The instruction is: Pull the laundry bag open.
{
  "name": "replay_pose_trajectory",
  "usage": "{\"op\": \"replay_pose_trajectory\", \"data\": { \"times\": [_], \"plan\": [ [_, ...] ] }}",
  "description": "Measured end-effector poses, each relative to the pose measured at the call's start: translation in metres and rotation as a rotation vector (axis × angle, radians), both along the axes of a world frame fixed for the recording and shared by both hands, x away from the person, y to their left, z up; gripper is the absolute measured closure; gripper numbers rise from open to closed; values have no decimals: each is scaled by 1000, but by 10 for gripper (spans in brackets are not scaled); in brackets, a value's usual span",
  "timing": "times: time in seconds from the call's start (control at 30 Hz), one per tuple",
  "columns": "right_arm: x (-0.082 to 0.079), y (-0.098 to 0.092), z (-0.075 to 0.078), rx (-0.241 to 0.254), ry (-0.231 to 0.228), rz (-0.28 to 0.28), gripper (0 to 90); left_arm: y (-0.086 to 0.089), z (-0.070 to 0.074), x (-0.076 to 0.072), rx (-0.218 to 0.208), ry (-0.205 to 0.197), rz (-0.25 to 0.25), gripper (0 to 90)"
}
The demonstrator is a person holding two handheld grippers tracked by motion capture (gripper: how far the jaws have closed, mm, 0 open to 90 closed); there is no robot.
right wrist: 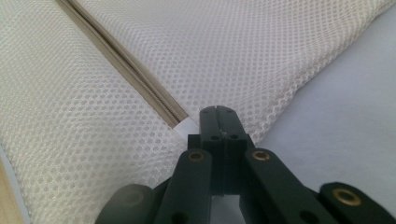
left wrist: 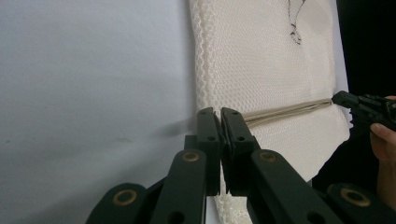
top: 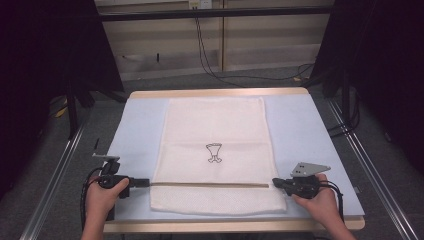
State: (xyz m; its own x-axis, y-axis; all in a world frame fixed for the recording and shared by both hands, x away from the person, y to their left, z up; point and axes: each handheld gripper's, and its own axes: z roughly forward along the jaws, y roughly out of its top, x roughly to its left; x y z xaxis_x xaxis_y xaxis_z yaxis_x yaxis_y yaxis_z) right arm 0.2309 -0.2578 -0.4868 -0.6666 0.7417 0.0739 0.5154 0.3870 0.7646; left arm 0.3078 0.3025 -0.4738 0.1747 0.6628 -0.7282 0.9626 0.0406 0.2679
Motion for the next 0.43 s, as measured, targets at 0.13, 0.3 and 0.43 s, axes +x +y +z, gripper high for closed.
{"op": "replay_pose_trajectory", "data": {
  "times": [0.13,0.3,0.43],
  "plan": [
    [1,-1,0,9,4,2,900,-1,4,0,-4,-40,7,861],
    [2,-9,8,75,-9,-63,653,6,9,2,52,-182,57,643],
    [5,-20,13,69,-51,-129,557,1,9,7,163,-260,79,546]
  ]
}}
